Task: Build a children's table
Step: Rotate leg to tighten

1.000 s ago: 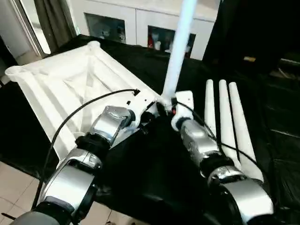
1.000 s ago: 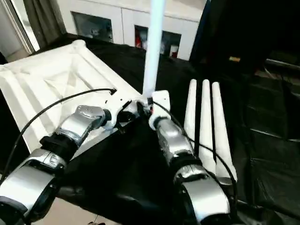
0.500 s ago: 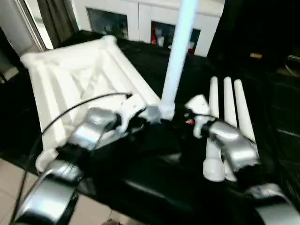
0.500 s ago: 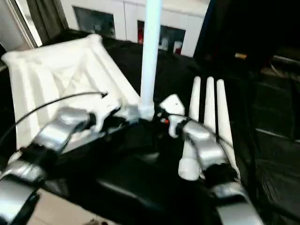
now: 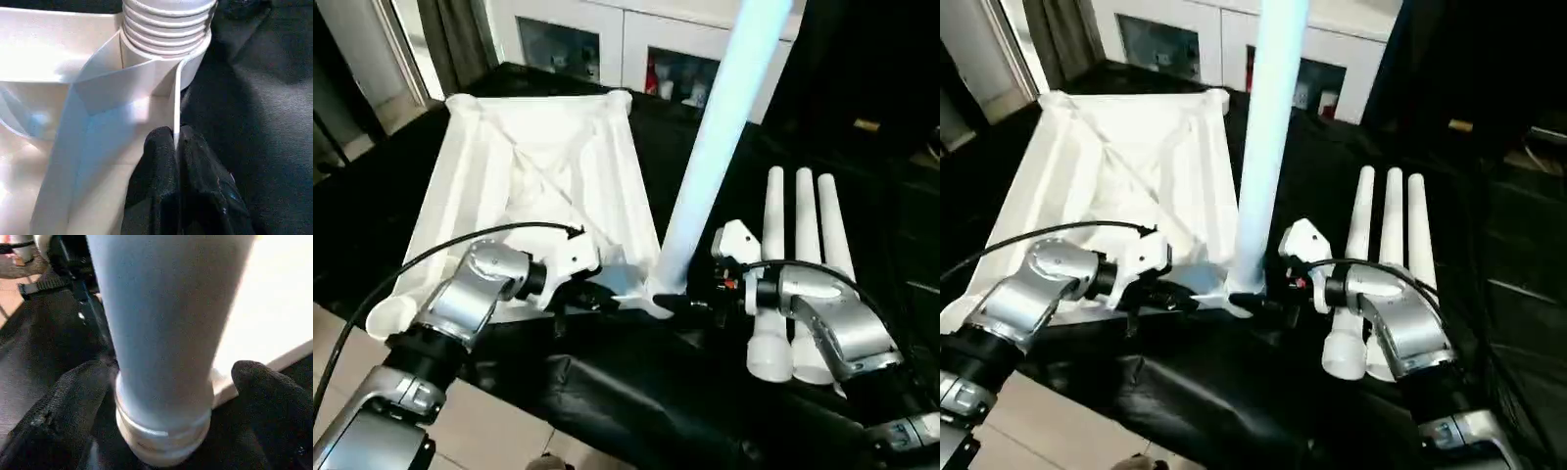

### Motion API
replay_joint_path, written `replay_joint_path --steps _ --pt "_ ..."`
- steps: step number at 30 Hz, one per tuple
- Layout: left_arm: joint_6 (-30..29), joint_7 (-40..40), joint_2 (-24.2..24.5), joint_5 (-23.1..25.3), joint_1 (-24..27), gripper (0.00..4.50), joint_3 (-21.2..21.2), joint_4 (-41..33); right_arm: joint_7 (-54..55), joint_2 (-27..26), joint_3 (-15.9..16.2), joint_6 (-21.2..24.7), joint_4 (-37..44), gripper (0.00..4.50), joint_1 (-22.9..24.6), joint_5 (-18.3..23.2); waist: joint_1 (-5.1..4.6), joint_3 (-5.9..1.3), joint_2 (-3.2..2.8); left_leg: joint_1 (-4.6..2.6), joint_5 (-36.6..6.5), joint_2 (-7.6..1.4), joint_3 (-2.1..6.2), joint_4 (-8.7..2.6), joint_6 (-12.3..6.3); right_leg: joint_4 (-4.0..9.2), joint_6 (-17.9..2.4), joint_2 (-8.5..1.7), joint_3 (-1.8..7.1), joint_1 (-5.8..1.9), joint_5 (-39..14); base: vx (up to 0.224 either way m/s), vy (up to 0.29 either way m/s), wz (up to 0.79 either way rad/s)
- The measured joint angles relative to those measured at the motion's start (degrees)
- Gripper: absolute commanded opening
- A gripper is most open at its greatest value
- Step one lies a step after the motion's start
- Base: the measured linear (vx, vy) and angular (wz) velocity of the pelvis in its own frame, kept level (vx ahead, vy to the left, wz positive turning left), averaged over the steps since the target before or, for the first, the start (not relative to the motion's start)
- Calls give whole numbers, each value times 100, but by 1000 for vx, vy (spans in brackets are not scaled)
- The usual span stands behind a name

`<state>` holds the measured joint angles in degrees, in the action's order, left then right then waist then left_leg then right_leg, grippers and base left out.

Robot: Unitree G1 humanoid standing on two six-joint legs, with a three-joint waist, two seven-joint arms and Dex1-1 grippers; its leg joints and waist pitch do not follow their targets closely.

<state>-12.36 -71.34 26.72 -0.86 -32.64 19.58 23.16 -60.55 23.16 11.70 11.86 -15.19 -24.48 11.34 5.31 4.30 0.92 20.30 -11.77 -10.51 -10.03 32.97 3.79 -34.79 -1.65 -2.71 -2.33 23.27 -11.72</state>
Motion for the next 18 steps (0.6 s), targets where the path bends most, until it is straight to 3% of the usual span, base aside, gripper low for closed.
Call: replay_joint_path --steps 2,18 --pt "-26 -65 49 -29 70 0 6 -101 -33 16 4 124 129 449 38 11 1 0 0 -2 5 0 0 2 8 -9 0 -1 0 0 0 0 0 0" --pt "-130 -93 87 -42 89 0 45 -165 -175 76 168 320 169 318 53 -4 1 -1 2 2 23 -1 2 23 22 -38 0 -11 -12 0 0 0 0 0"
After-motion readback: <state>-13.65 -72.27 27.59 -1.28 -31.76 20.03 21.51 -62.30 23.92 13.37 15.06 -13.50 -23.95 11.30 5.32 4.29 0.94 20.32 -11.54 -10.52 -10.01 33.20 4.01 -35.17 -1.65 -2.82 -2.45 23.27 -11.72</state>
